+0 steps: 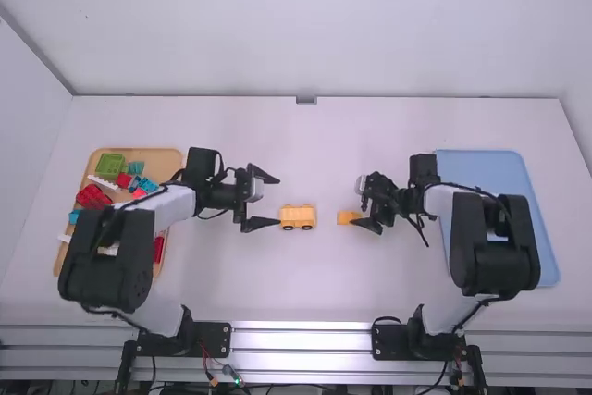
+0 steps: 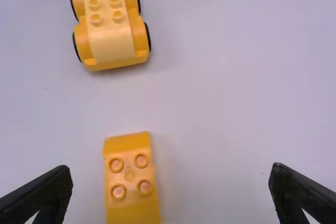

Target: Assemble lego blocks to make yellow taxi

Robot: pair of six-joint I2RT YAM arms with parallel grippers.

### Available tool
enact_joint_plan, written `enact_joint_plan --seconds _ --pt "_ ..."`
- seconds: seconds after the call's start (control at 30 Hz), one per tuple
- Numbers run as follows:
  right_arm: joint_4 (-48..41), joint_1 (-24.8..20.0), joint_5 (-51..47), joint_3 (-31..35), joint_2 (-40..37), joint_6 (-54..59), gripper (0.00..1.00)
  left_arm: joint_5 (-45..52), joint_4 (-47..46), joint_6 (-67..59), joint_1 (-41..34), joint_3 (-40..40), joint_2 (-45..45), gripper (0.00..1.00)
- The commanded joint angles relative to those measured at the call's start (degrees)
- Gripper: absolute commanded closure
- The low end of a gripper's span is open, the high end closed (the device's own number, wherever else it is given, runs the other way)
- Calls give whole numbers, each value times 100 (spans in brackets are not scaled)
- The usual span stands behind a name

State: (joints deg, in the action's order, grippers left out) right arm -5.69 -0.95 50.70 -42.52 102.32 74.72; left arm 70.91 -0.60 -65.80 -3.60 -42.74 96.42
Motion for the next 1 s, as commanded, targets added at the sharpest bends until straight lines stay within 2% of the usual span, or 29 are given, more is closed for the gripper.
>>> enact_joint_plan --seconds 0.0,0.23,0.37,0.5,0.57,0.6,0.73,0.77,0.9,0.97 --pt "411 20 448 297 33 -332 1 874 157 -487 -15 -76 337 1" --pt "918 83 376 481 387 -348 2 1073 306 -424 -15 -74 570 1" --pt "935 -61 678 275 898 -85 3 1073 297 -413 -17 -72 570 1" --pt "831 -155 852 96 1191 66 9 1075 260 -409 -17 -74 570 1" --pt "621 -168 837 11 1257 326 17 1075 258 -409 -17 -72 570 1" --pt "422 -160 815 -39 1283 588 26 1073 258 -409 -15 -70 570 1" --pt "87 -168 776 -170 1329 940 41 1075 256 -409 -15 -70 570 1" --pt "63 -168 774 -184 1340 933 47 1078 256 -409 -17 -70 570 1" --pt "66 -179 750 -166 1353 911 52 1075 229 -411 -17 -70 570 1" --pt "26 -162 608 -166 1353 911 50 1075 201 -409 -15 -70 570 1"
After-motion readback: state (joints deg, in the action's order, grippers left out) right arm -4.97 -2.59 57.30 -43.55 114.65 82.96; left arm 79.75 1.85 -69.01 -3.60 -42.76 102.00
